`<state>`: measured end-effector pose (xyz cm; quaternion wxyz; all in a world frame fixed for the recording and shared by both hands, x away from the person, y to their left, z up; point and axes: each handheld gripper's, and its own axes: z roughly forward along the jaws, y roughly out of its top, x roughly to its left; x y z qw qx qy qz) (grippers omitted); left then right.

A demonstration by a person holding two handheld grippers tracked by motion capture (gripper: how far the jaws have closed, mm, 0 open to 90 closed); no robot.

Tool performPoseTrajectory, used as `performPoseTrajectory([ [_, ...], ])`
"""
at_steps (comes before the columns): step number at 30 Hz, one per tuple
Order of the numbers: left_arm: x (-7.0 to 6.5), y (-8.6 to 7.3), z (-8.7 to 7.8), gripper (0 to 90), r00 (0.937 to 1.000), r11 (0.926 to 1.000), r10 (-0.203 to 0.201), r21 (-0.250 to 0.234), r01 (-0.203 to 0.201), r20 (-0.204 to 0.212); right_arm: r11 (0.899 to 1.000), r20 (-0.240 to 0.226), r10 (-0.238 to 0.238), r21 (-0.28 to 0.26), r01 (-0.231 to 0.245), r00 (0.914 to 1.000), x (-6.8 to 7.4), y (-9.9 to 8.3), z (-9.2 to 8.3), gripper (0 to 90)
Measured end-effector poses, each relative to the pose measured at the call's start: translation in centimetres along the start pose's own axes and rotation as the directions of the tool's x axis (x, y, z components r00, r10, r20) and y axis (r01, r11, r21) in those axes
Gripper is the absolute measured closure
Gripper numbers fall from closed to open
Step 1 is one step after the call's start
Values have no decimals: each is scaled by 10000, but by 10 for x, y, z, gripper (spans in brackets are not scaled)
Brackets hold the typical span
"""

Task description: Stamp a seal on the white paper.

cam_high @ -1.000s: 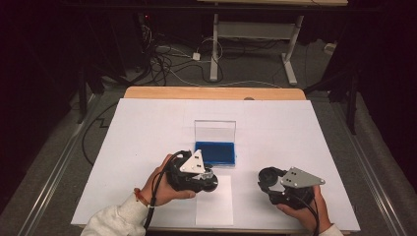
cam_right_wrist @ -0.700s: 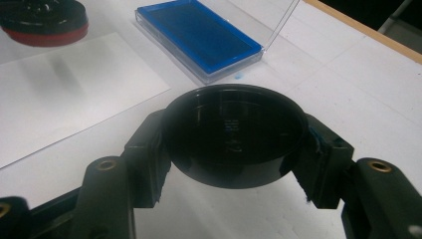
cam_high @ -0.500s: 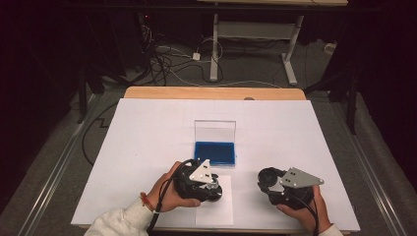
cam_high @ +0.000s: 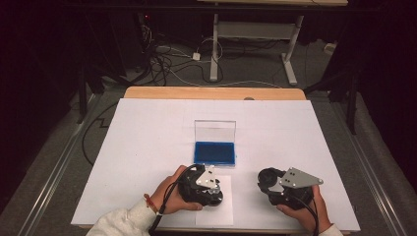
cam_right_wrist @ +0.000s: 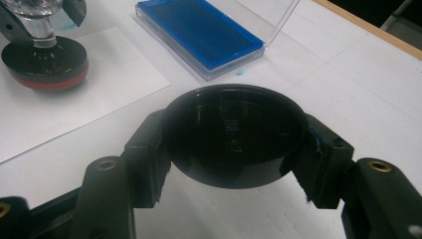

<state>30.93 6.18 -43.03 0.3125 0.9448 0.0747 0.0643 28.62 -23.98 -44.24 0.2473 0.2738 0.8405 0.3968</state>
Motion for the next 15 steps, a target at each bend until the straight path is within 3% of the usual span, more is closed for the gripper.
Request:
performPoseTrajectory([
  [15, 1, -2, 6, 549, 9999, 9999, 54, 100, -55, 114, 9999, -59, -56, 101, 57, 10000, 0, -1, 1, 386],
])
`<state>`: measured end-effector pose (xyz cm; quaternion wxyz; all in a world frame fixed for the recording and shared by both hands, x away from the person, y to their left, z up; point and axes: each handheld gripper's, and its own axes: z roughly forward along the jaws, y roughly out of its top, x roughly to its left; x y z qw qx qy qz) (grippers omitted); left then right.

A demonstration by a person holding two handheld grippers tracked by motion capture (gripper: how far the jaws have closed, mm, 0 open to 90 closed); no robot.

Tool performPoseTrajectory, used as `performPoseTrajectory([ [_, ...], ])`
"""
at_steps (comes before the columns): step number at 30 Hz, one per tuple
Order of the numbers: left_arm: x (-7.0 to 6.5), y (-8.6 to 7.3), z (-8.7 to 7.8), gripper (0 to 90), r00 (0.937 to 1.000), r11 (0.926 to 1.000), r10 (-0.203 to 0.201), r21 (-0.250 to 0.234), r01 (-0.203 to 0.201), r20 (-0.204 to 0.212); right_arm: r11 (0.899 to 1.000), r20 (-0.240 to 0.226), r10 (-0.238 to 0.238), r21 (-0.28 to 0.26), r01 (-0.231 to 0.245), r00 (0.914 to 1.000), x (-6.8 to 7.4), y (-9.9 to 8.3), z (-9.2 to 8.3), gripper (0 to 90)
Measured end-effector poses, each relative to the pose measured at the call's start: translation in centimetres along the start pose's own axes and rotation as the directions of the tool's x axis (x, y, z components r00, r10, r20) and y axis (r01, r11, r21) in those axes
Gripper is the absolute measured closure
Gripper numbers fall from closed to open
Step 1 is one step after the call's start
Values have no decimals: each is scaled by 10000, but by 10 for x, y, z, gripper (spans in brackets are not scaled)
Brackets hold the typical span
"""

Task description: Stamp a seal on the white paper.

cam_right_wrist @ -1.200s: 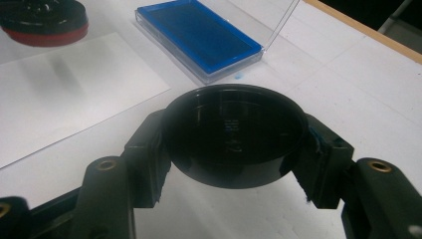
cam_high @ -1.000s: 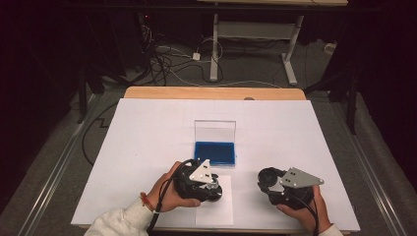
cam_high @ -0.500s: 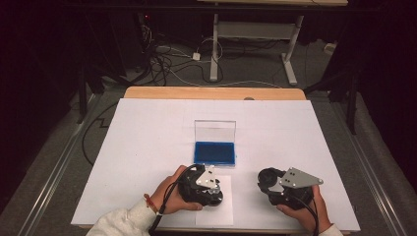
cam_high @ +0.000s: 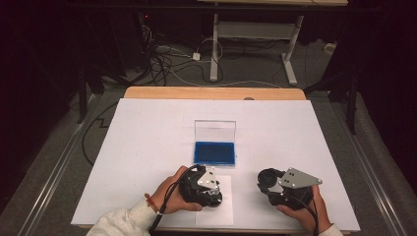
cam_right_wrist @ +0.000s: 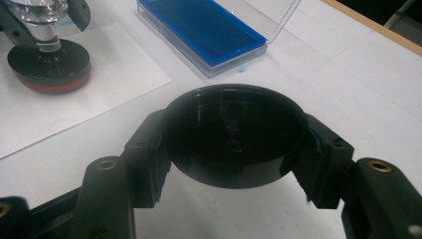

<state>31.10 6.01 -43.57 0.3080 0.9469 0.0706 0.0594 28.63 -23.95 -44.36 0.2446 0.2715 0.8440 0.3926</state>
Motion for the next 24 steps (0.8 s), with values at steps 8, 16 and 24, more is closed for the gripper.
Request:
performPoseTrajectory([
  [8, -4, 1, 1, 547, 9996, 9994, 258, 220, -255, -134, 10000, -4, -49, 41, 49, 10000, 2, 0, 0, 386],
  [16, -9, 2, 3, 548, 9987, 9987, 383, 346, -371, -341, 9999, -41, -81, 118, 81, 10000, 2, 0, 2, 386],
  [24, -12, -2, 2, 548, 9980, 9987, 445, 253, -434, -448, 9999, -32, -94, 137, 94, 10000, 3, 0, 3, 386],
])
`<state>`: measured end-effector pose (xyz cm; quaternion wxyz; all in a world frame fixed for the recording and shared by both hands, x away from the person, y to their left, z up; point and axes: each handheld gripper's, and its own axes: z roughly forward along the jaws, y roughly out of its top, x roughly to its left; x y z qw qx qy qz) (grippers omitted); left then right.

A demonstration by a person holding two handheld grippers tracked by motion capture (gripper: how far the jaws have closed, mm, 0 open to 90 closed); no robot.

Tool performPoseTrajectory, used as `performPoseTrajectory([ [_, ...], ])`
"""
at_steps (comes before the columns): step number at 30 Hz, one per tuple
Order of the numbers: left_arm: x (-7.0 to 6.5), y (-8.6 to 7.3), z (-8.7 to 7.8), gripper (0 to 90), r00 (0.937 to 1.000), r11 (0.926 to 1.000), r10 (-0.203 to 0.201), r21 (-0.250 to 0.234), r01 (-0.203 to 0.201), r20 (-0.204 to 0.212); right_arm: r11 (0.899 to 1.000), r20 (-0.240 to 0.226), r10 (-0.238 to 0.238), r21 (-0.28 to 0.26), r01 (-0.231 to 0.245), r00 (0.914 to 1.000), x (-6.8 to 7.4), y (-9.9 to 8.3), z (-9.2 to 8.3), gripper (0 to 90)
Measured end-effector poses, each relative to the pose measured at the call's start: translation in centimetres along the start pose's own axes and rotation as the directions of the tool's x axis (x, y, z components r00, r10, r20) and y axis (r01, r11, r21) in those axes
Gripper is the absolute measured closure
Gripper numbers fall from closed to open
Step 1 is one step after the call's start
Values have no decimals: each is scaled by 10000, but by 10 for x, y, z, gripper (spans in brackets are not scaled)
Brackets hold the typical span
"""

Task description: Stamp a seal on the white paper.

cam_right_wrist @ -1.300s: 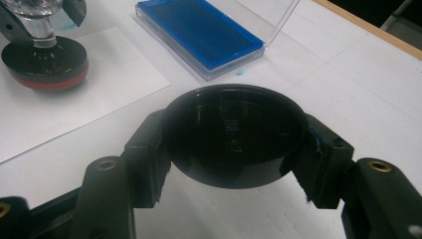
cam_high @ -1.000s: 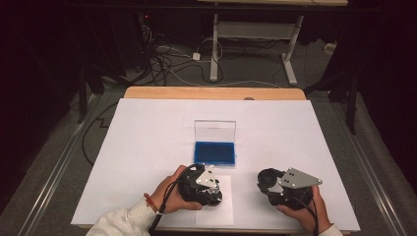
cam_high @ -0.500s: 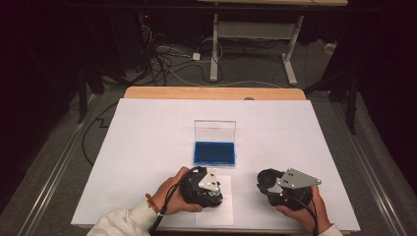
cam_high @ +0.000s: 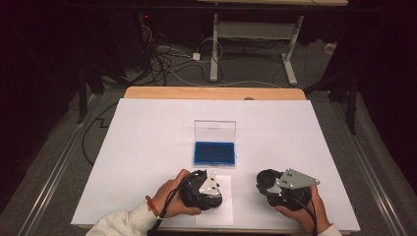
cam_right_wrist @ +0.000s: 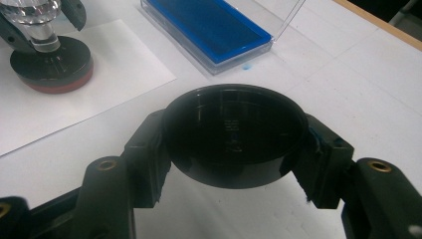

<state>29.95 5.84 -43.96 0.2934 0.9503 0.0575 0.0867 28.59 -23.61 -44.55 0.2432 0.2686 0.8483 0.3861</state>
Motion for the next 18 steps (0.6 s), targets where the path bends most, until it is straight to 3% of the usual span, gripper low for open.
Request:
performPoseTrajectory([
  [18, 2, -1, 0, 547, 9998, 9999, -110, -44, 110, 170, 9999, -81, 122, -15, -122, 9999, -1, -1, 0, 386],
])
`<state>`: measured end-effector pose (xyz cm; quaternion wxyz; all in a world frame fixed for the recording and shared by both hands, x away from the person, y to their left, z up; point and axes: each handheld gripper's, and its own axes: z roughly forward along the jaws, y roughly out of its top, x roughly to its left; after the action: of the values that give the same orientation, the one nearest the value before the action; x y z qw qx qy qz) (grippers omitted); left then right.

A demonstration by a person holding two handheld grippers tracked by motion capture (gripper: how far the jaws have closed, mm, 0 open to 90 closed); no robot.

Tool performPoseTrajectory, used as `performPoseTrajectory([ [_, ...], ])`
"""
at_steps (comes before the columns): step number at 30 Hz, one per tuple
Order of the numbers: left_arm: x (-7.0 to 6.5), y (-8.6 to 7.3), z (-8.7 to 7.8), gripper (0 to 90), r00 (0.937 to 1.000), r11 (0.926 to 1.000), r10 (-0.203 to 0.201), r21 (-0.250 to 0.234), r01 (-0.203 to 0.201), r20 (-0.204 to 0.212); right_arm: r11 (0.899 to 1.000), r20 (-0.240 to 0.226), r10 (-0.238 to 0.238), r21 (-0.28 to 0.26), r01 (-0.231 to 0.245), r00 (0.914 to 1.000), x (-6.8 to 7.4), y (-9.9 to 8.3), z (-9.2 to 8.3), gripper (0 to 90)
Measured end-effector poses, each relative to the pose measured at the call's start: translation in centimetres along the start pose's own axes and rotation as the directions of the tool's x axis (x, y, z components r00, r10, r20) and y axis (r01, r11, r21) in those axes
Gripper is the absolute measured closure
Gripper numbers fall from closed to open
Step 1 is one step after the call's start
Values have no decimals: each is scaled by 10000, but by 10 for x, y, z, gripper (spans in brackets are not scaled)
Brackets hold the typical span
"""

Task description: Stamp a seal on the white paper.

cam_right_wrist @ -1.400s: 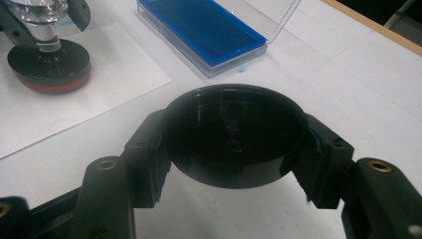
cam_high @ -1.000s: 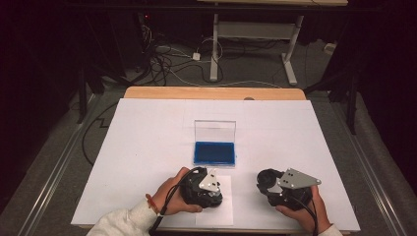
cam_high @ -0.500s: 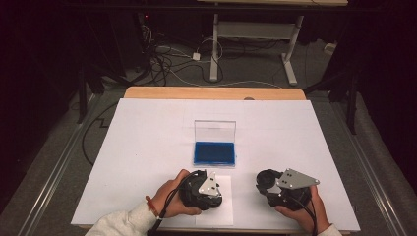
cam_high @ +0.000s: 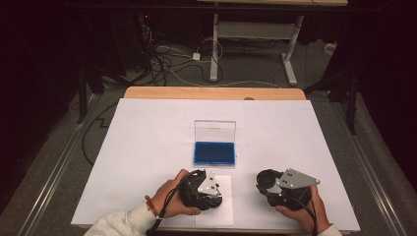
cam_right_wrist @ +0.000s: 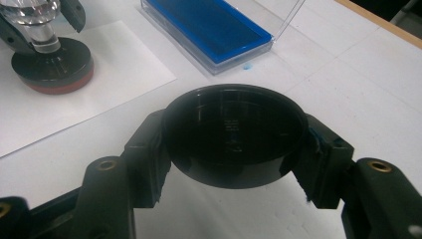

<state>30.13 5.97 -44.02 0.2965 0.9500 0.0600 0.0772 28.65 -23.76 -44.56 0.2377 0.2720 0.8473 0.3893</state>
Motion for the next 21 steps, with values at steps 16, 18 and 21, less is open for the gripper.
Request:
performPoseTrajectory([
  [16, -1, 1, 0, 546, 10000, 10000, -41, 52, 41, -65, 10000, -20, -49, -18, 49, 10000, 0, 1, 0, 386],
  [18, -2, 1, 0, 546, 10000, 10000, -5, 66, 6, -92, 10000, 3, -10, -3, 10, 10000, 0, 1, 0, 386],
  [21, -2, 1, 1, 546, 9999, 10000, -34, 50, 35, -106, 10000, -17, -71, -5, 71, 10000, 0, 1, 0, 386],
])
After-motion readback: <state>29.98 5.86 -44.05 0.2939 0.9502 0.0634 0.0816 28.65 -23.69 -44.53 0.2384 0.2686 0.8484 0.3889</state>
